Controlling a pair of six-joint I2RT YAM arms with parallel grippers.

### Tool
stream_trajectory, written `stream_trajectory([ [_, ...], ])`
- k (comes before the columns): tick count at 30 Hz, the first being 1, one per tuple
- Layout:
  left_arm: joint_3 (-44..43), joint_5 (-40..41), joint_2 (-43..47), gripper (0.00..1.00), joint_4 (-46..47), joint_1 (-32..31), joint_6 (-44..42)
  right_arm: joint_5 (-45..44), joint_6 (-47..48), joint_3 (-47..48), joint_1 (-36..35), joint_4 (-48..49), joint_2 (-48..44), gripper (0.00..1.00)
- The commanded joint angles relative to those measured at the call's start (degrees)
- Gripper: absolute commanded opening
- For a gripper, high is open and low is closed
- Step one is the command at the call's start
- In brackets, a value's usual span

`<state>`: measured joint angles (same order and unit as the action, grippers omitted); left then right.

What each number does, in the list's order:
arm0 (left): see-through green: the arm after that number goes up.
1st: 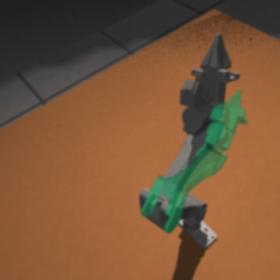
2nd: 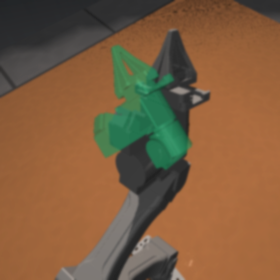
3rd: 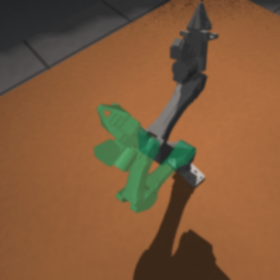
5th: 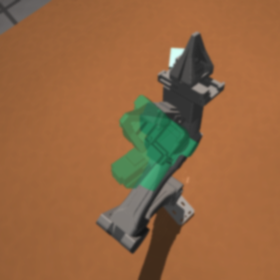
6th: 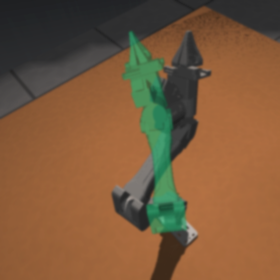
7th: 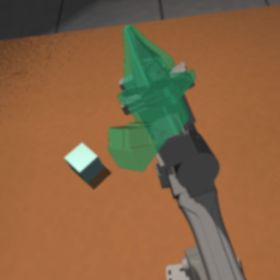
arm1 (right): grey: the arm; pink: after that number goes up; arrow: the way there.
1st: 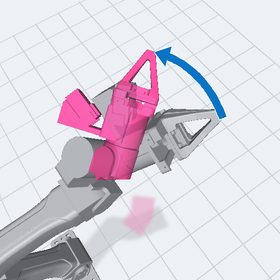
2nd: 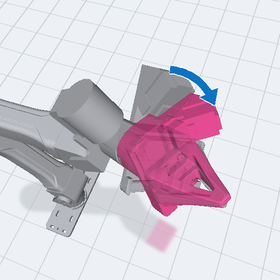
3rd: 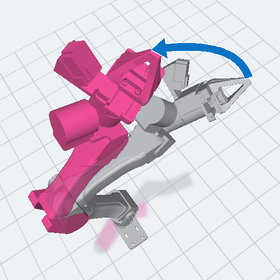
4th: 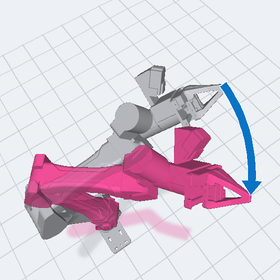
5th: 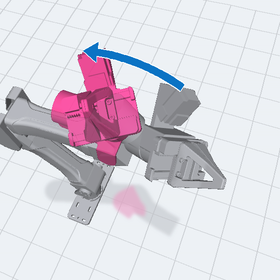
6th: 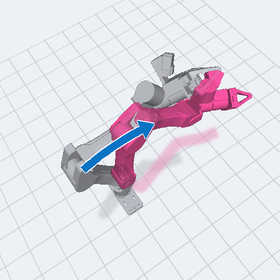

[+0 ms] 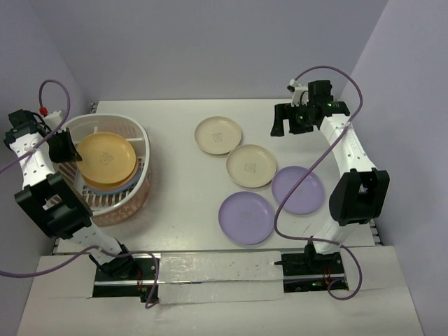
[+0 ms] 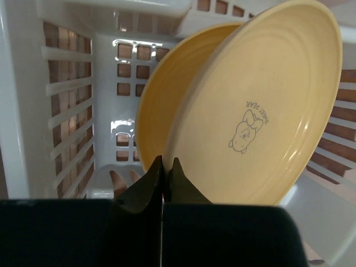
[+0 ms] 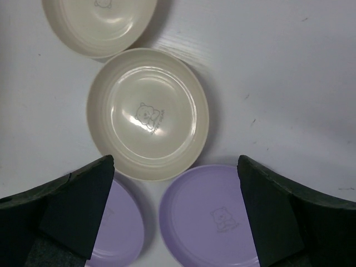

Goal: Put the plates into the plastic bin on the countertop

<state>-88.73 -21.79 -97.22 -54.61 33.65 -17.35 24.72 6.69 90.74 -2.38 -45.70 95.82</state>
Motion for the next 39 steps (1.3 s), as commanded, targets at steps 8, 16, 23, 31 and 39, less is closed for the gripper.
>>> stream_trajectory([
  [8, -2.82, -2.50, 2.06, 0.76, 1.25, -0.05, -2.39, 4.32, 16.33, -10.38, -4.58, -5.88, -3.92, 0.66],
  [16, -7.02, -10.52, 4.76, 0.81, -2.11, -1.11, -3.97, 1.93, 19.33, -21.60, -12.10, -4.19, -5.21, 0.51],
  [23, 3.96, -11.22, 16.40, 0.82, 0.36, -21.42, -5.19, 0.92, 18.44, -22.92, -11.92, -2.58, -6.23, 0.51],
  [31, 19.63, -6.06, 16.75, 0.81, 19.93, -57.21, 12.75, -0.94, 19.98, -19.16, -4.70, -4.60, -7.31, 0.52],
  [39, 18.88, -8.79, 1.18, 0.78, 23.22, -71.85, 16.82, -6.17, 28.56, -17.03, 10.12, -5.63, -4.56, 0.61],
])
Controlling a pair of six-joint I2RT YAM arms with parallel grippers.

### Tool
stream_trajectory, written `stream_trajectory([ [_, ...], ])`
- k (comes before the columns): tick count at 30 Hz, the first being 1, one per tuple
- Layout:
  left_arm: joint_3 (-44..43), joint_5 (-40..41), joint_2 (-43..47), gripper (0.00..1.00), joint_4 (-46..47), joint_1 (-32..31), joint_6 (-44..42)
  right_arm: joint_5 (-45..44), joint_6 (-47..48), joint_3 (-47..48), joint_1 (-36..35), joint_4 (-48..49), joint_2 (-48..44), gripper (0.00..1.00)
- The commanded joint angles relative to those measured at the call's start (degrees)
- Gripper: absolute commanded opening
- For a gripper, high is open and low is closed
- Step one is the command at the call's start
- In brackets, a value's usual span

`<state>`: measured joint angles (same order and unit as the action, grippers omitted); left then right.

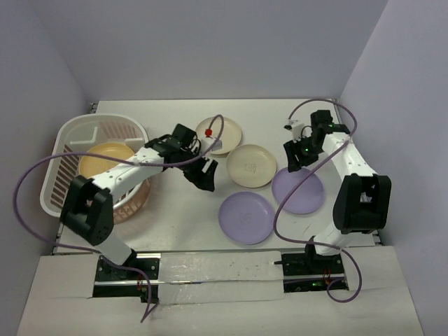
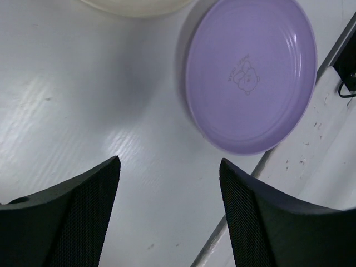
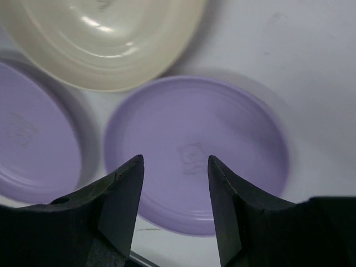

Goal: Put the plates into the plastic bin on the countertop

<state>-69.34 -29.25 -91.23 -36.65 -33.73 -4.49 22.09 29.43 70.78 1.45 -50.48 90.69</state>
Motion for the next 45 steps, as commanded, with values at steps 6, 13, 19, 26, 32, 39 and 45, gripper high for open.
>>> stream_trajectory([
  [6, -2.44, -1.28, -14.93, 0.79, 5.67, -9.12, 3.96, -7.69, 10.40, 5.14, 13.34, 0.98, 6.61, 0.69],
  [13, -3.78, 1.20, -19.77, 0.79, 6.33, -9.77, 6.60, -9.25, 12.32, 5.34, 13.75, 3.80, 10.98, 0.71],
  [19, -4.31, 1.30, -21.62, 0.76, 6.15, -10.31, 6.34, -10.22, 13.47, 3.76, 13.75, 6.55, 14.96, 0.66],
  [26, -4.27, 2.44, -22.14, 0.68, 6.61, -12.19, 5.78, -10.44, 14.34, 2.78, 13.66, 9.00, 15.66, 0.64],
  [32, -4.58, 2.78, -23.36, 0.60, 6.91, -13.73, 5.89, -9.88, 14.92, 2.65, 13.14, 8.91, 17.26, 0.58],
  [39, -3.96, 3.37, -22.91, 0.46, 6.92, -13.73, 5.74, -8.46, 15.79, 0.84, 12.26, 8.04, 19.05, 0.49],
  [45, -3.27, 2.70, -19.87, 0.19, 5.89, -13.73, 5.10, -7.50, 16.70, 0.88, 12.26, 5.69, 19.27, 0.20],
])
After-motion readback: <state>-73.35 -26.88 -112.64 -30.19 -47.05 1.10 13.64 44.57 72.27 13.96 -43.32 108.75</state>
